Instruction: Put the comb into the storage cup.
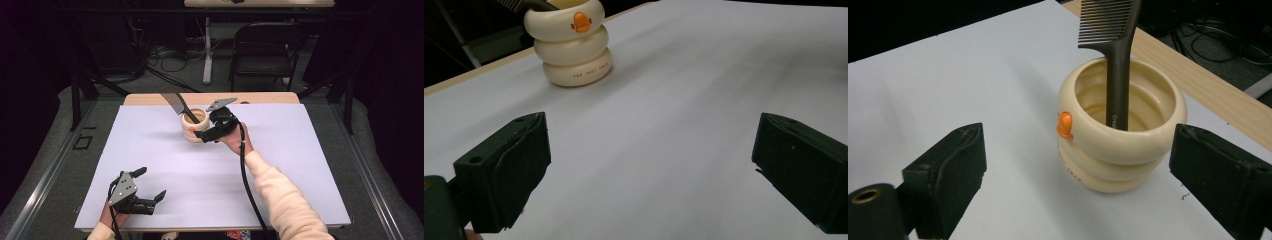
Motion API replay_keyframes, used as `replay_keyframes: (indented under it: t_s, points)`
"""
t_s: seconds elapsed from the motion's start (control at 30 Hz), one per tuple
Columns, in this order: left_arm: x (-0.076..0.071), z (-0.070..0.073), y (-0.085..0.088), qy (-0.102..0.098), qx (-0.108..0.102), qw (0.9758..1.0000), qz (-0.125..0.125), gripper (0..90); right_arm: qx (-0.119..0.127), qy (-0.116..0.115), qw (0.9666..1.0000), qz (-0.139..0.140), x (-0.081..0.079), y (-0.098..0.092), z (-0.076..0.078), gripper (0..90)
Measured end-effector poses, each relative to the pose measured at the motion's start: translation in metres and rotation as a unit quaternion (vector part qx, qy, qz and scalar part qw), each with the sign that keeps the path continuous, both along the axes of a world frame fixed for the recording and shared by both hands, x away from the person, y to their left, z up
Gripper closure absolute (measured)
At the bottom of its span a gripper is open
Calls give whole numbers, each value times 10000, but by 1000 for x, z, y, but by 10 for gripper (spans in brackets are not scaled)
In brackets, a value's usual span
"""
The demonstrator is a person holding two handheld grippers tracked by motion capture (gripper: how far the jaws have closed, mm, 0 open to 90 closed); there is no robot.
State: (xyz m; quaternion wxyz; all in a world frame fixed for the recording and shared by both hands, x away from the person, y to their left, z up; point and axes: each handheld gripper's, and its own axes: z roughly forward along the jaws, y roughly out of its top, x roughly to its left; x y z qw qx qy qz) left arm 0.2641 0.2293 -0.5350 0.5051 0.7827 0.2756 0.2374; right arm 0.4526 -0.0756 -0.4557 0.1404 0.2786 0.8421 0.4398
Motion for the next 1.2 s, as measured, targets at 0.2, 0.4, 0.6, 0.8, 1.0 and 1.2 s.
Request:
replay_keyframes:
  t_s: [0.2, 0.4, 0.6, 0.8, 1.0, 1.2]
  points:
    - [0, 0, -1, 1, 20, 10000, -1, 23, -26, 54, 9998, 177, -12, -8, -1, 41]
    - [0, 0, 0, 2, 16, 10000, 1, 23, -113, 145, 9993, 313, -24, -15, -3, 20]
    - [0, 0, 0, -5, 21, 10000, 6, 24, -107, 156, 9993, 321, -34, -27, -5, 14]
    - [0, 0, 0, -4, 28, 10000, 5, 24, -72, 125, 9996, 242, -44, -42, -8, 8]
    - [0, 0, -1, 3, 42, 10000, 16, 25, -55, 81, 9998, 193, -53, -54, -9, 0]
    - [0, 0, -1, 2, 44, 10000, 15, 25, -97, 82, 9998, 171, -61, -61, -12, 0]
